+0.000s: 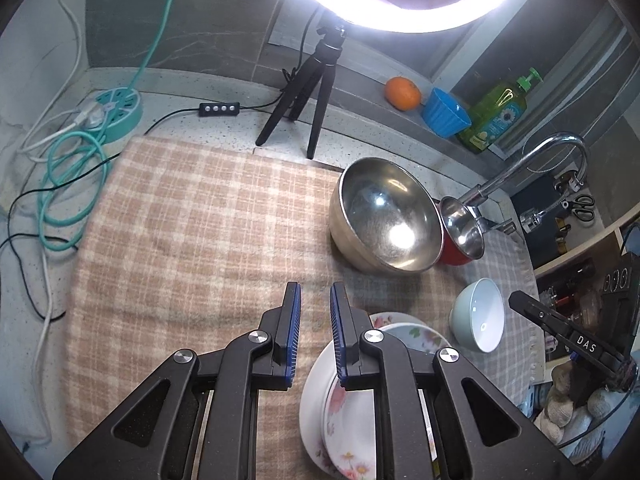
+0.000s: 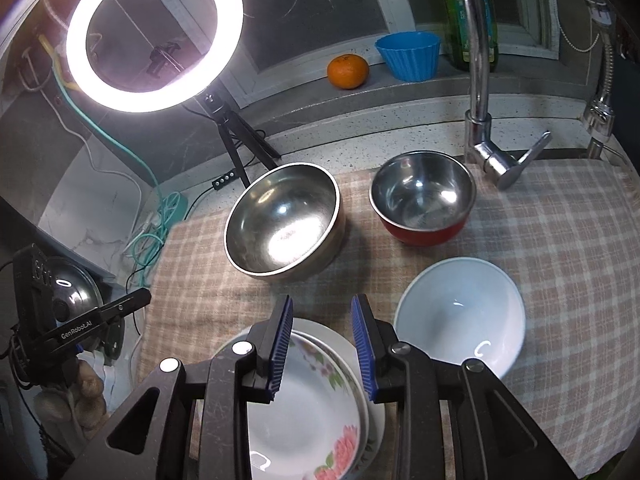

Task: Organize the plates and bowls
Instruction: 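Open both grippers and lift them off the plate stack, then move both grippers to the rim of the large steel bowl and close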

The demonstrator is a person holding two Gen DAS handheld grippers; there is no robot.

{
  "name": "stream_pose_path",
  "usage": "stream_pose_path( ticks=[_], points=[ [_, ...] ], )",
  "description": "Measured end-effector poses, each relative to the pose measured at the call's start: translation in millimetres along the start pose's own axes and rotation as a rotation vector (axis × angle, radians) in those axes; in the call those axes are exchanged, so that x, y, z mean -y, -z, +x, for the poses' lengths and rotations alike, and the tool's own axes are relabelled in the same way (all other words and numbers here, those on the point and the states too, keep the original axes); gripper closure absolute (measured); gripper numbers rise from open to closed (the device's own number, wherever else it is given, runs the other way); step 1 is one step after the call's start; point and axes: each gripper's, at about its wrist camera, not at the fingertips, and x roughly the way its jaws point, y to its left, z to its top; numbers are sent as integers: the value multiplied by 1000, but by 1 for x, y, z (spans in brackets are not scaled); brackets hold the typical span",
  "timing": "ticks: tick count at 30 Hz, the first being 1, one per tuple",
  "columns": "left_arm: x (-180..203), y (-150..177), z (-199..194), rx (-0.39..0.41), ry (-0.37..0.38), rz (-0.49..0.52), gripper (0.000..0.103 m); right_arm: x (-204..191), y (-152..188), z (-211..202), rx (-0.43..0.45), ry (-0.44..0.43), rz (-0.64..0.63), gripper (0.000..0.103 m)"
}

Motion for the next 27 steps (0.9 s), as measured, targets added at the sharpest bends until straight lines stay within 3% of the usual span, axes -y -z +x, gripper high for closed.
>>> stream_pose_path(
  ticks=[11, 15, 27],
  points=[
    [4, -29, 31, -26, 15, 15, 90, 0, -32, 30, -15, -20, 33, 76],
    [4, -39, 44, -41, 31, 12, 79, 2, -41, 48, -33, -3, 44, 76],
    [10, -67, 83, -104, 54, 10, 79, 17, -61, 89, -97, -25, 134, 76]
  ],
)
